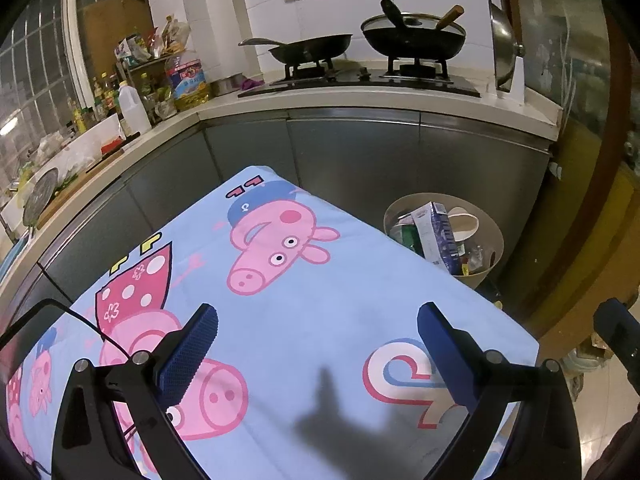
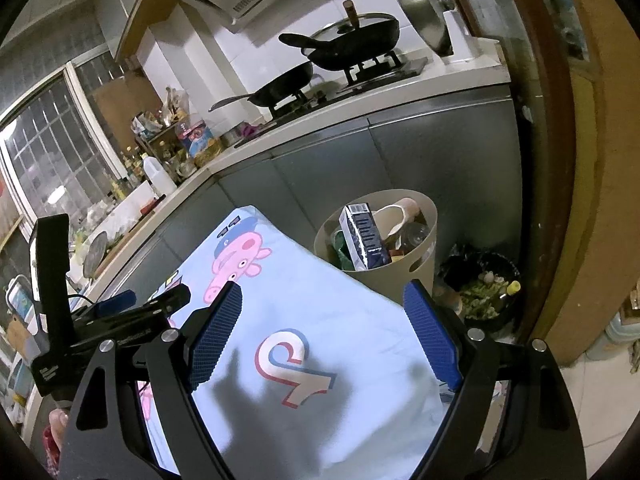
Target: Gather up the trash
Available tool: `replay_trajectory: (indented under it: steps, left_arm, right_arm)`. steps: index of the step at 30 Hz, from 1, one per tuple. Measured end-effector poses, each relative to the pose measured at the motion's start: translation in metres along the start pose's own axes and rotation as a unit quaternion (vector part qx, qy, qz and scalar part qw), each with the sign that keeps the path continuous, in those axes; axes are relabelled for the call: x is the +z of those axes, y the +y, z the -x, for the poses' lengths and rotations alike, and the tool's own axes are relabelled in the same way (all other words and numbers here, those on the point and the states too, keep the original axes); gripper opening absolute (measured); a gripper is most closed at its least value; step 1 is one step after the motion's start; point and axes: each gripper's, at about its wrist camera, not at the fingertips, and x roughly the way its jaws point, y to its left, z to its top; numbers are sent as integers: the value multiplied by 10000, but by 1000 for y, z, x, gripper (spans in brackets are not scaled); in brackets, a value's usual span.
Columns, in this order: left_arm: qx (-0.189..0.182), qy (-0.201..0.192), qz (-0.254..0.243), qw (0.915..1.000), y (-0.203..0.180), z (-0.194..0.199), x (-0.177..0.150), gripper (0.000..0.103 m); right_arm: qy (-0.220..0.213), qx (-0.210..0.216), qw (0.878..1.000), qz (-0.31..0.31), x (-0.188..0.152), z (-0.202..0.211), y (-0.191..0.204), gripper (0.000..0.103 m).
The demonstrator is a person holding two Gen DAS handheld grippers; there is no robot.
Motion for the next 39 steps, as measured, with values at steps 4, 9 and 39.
replay_trajectory:
  steps: [4, 9, 39]
  left_arm:
    - [-13, -35, -24, 10000, -1, 3, 0, 99]
    - [69, -4, -53, 10000, -1, 3, -1, 99]
    - [83, 2, -64, 9999, 2, 3, -6, 99]
  right_arm:
    - [-74, 7, 10000, -46, 0, 3, -1, 82]
    - [-55, 22, 10000, -65, 0, 3, -2, 82]
    - [-108, 61, 9997, -193, -4, 5, -4, 80]
